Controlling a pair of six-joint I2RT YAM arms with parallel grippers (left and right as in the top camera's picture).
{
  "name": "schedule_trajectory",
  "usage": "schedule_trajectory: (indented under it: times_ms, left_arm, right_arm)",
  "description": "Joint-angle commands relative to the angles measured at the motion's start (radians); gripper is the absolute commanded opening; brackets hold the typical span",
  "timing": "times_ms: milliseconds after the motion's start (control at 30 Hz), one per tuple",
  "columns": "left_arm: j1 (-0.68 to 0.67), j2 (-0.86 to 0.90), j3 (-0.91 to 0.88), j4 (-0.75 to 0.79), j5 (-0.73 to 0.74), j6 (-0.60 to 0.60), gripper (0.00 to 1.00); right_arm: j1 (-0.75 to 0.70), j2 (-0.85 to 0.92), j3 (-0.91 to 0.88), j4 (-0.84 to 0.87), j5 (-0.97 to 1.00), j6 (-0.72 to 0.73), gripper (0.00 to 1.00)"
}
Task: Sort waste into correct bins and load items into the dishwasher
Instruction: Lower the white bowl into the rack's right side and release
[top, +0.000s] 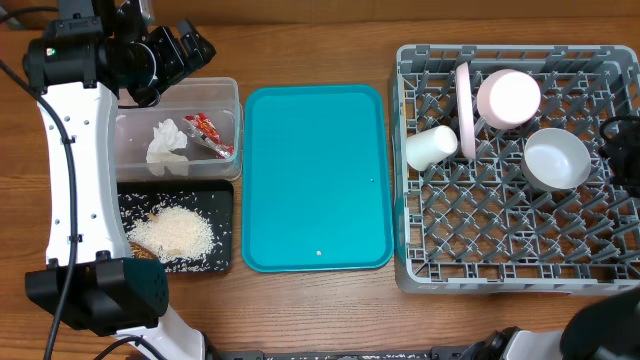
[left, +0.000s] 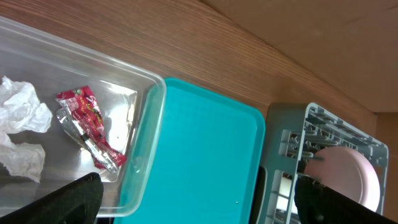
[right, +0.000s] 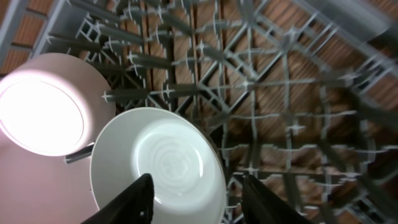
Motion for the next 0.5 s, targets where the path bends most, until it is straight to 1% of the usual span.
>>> schedule_trajectory:
  times_ms: [0,67,300,367,467]
  left_arm:
    - [-0.002,-0.008,0.013,0.0,-0.006,0.03,1.0]
    - [-0.002,-0.008,0.013,0.0,-0.006,0.03,1.0]
    - [-0.002,-0.008,0.013,0.0,-0.006,0.03,1.0]
    - [-0.002,-0.008,0.013,0.0,-0.006,0.03,1.0]
    - [-0.002,-0.008,0.013,0.0,-0.006,0.03,1.0]
  right_arm:
    - [-0.009,0.069,0.025,-0.011,-0.139,-0.058,0.42]
    - [-0.007,0.1,0.025,-0.023,-0.138,-0.058,0.39]
    - [-0.007,0.168,0.025,-0.06,-0.134,-0.058,0.39]
    - [-0.007,0.175,0.025,-0.061,-0.13,-0.057,0.36]
    - [-0.007,0.179,0.025,-0.07,-0.111,-0.057,0.36]
